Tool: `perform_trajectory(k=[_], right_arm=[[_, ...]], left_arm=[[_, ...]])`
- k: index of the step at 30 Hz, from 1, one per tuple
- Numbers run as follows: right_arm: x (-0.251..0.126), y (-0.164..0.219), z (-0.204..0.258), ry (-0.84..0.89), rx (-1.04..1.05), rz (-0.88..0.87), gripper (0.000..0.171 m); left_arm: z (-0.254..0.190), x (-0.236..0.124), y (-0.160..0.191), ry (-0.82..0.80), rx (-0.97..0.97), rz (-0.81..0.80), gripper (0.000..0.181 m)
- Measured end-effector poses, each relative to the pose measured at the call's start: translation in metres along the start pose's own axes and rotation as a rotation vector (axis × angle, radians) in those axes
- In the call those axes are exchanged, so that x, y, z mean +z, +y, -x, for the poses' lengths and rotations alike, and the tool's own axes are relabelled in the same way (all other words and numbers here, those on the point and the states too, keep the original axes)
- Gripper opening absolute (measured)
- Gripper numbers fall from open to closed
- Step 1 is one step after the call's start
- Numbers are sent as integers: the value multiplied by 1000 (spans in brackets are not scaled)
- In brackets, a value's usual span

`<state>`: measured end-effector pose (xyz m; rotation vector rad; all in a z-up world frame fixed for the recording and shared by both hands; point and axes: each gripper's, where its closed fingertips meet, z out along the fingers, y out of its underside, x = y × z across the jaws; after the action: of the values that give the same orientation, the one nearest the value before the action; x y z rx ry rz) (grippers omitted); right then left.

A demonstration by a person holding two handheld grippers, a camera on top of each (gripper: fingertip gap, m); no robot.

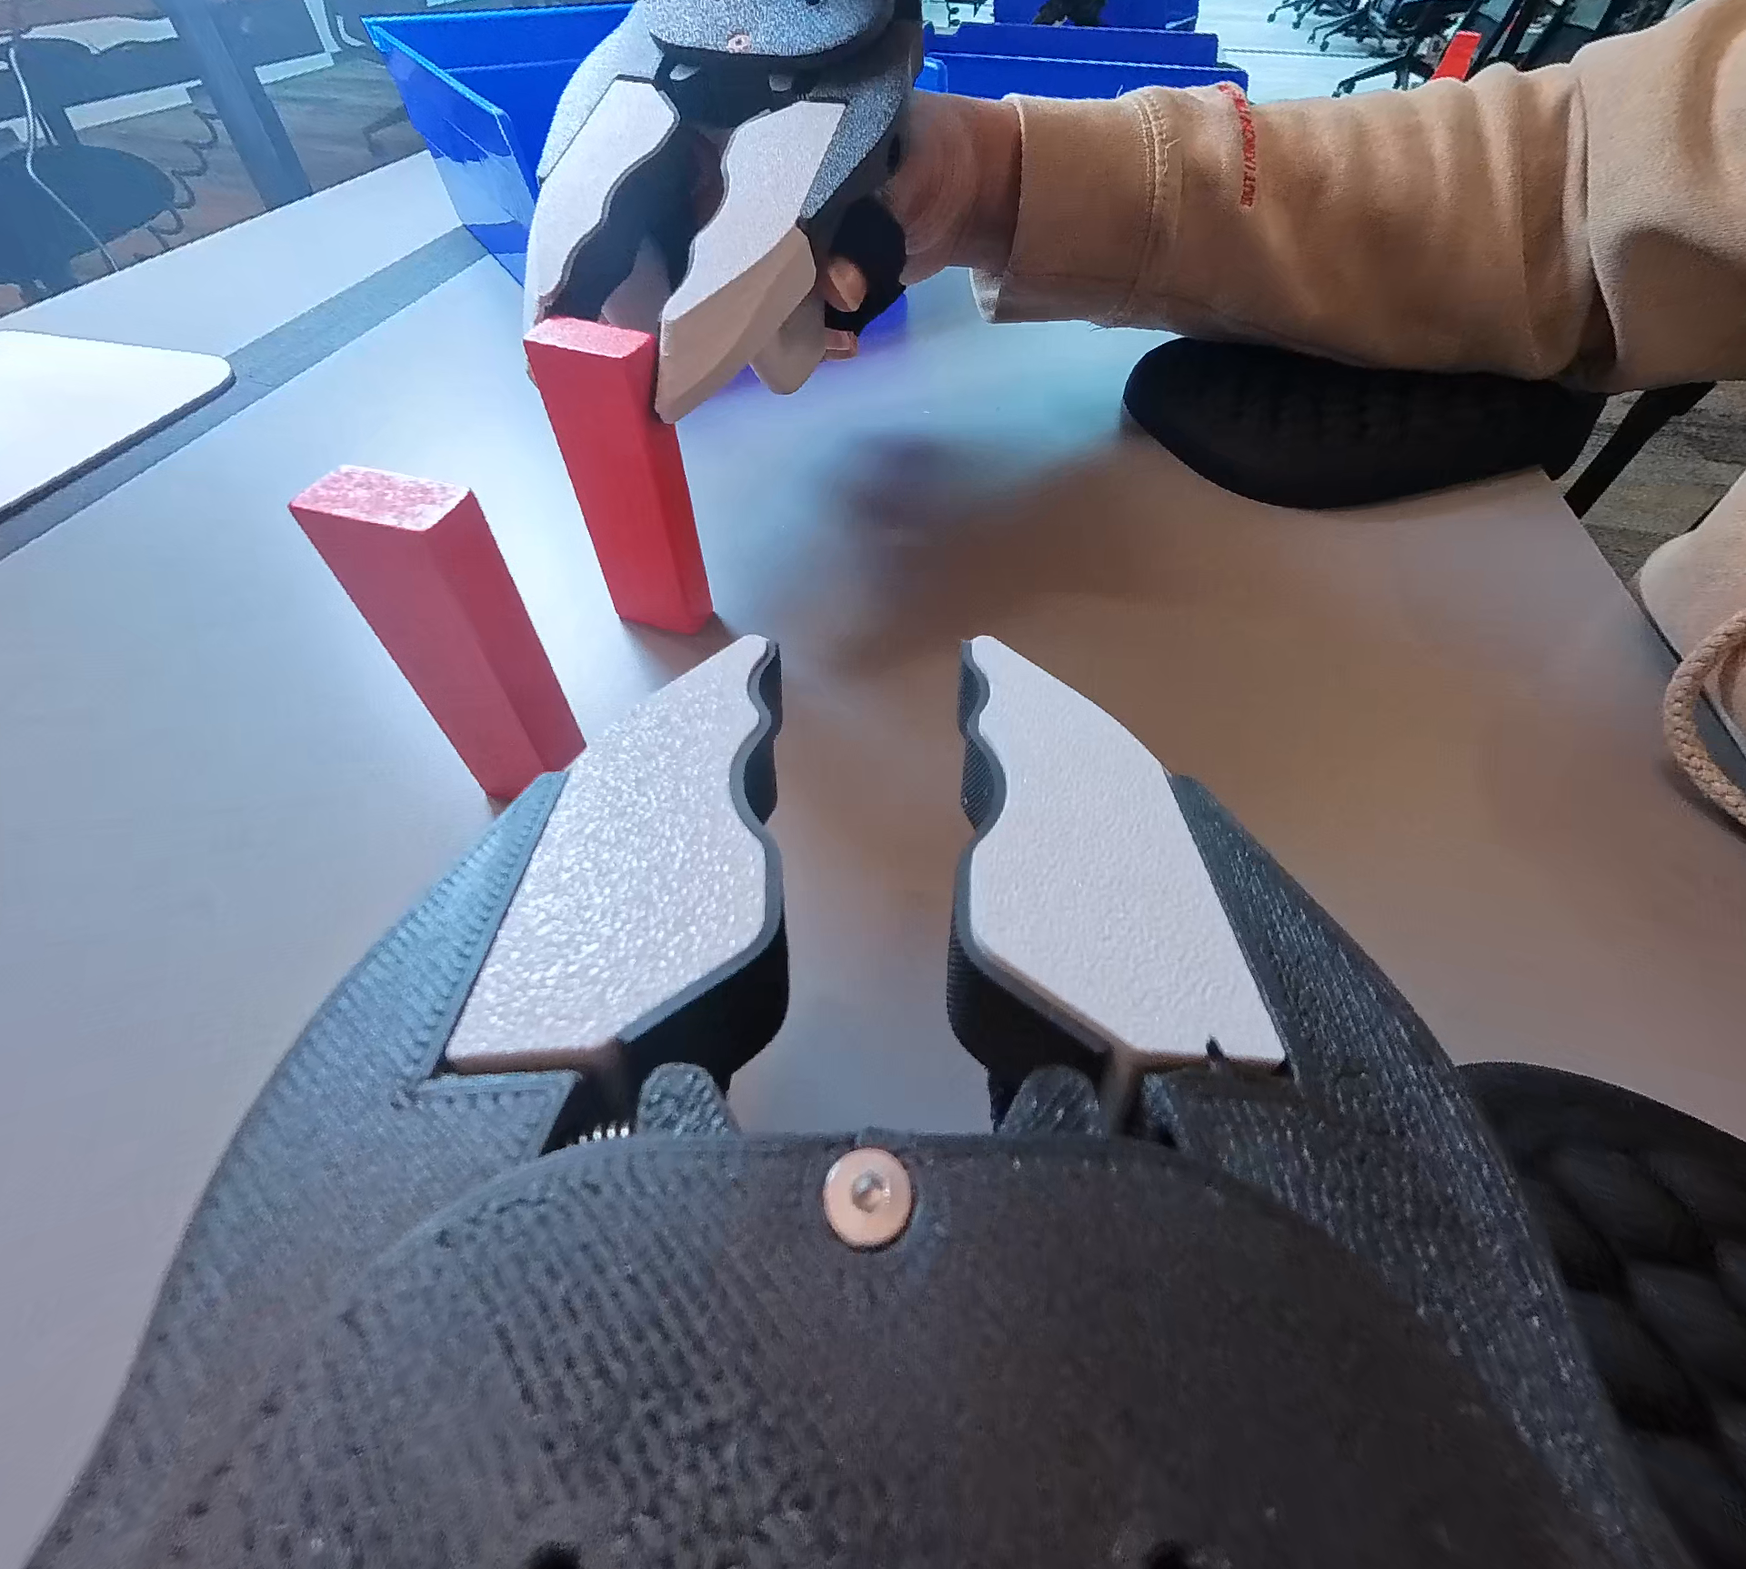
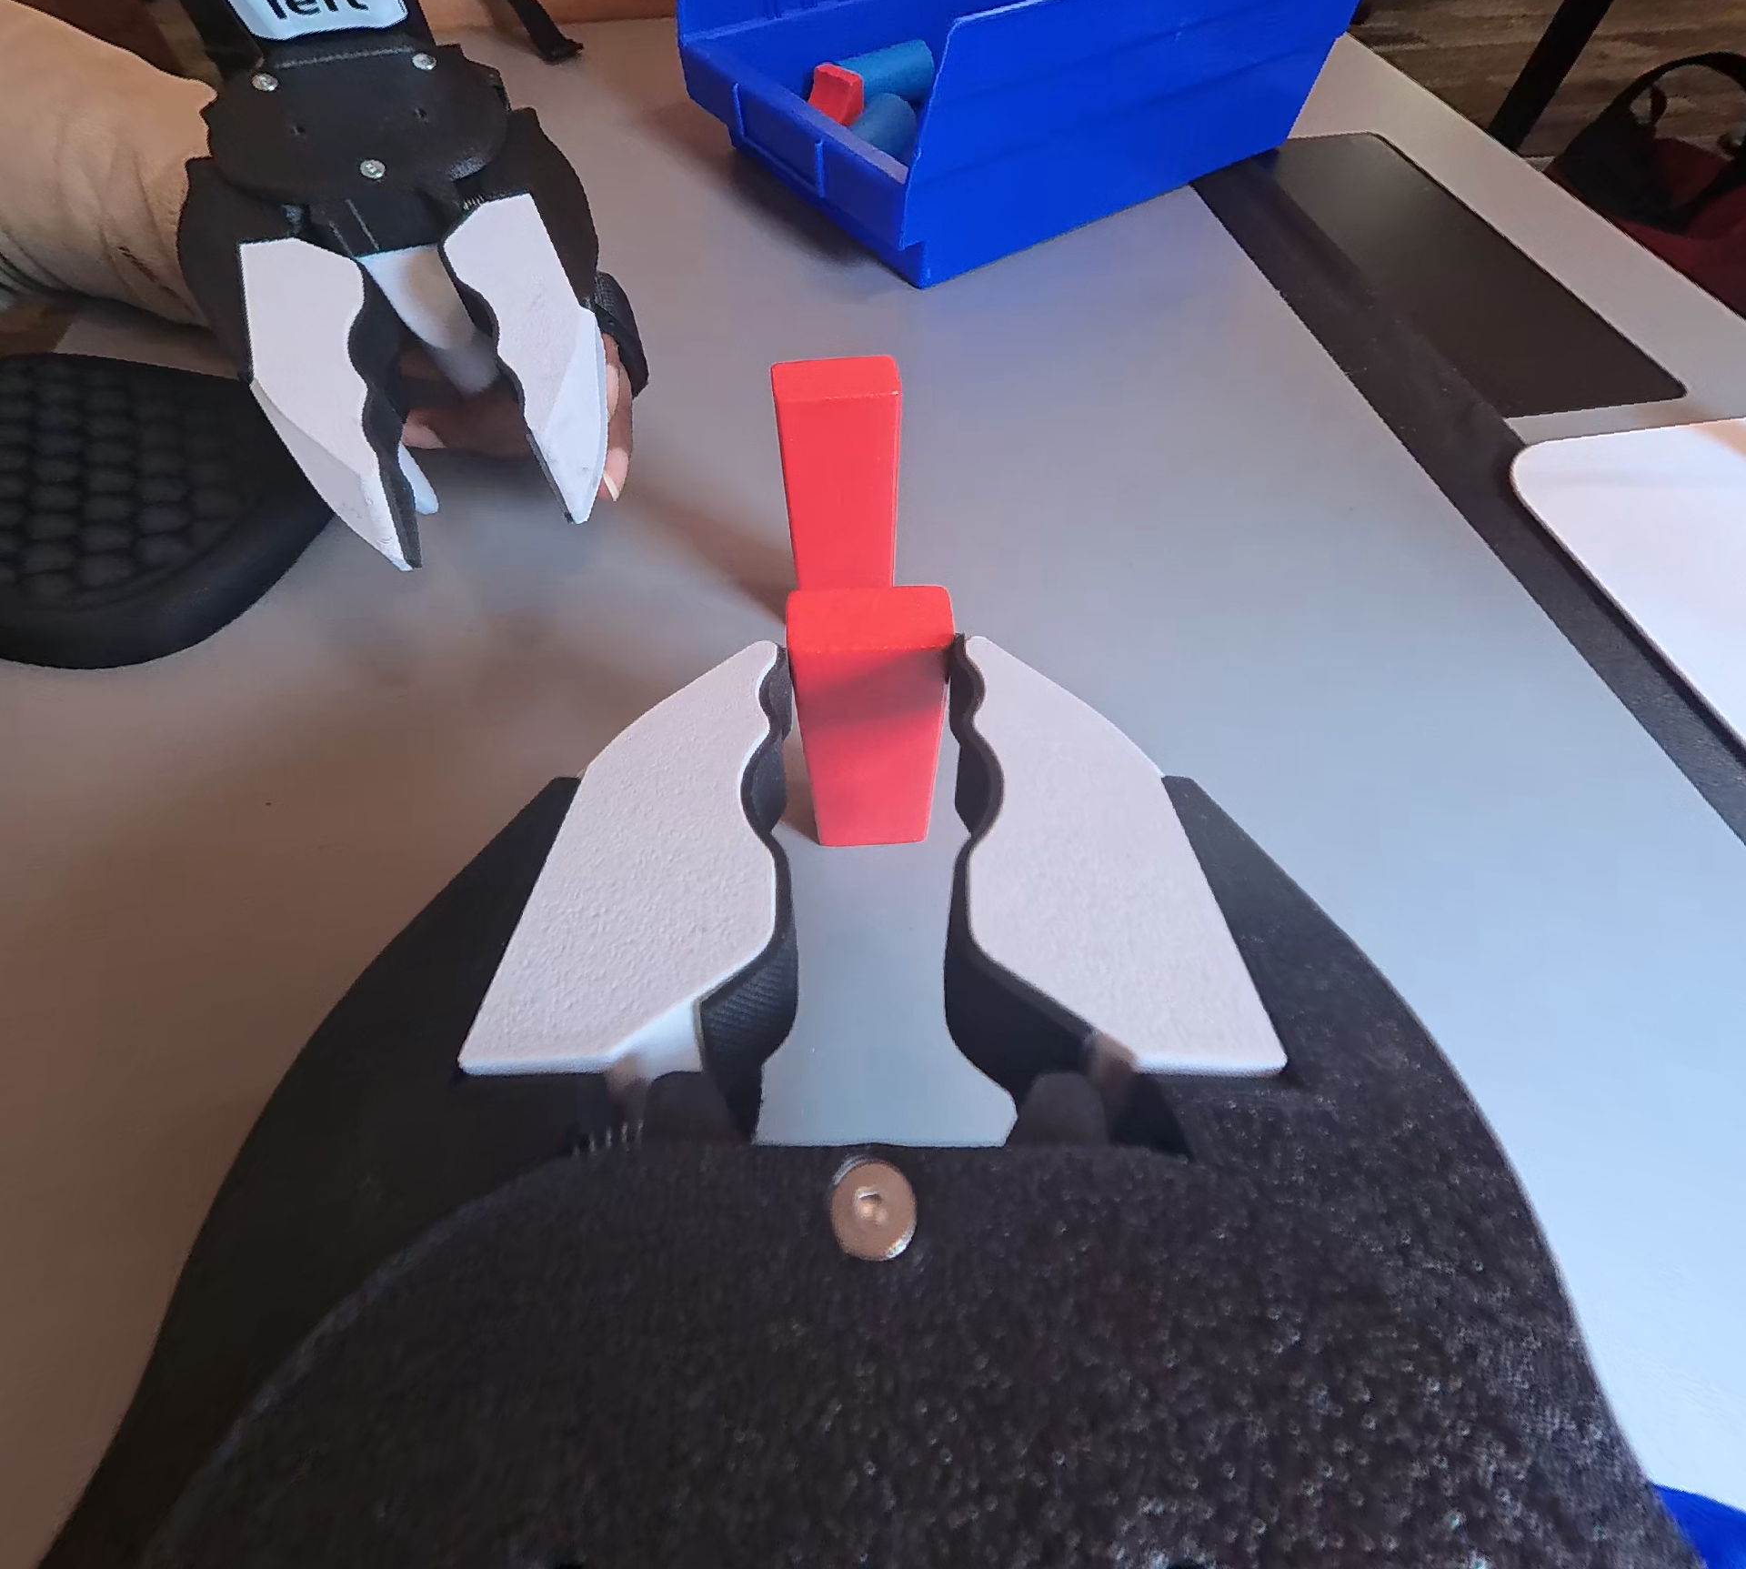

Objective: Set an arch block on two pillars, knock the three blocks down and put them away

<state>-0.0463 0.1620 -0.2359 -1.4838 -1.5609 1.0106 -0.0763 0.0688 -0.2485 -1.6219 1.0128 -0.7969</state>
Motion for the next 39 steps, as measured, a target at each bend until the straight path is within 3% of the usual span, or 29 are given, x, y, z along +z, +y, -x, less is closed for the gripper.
perform_trajectory(k=[39], right_arm=[[2,-1,-3,19,-27,-1,32]], left_arm=[[-1,0,1,5,8,11,36]])
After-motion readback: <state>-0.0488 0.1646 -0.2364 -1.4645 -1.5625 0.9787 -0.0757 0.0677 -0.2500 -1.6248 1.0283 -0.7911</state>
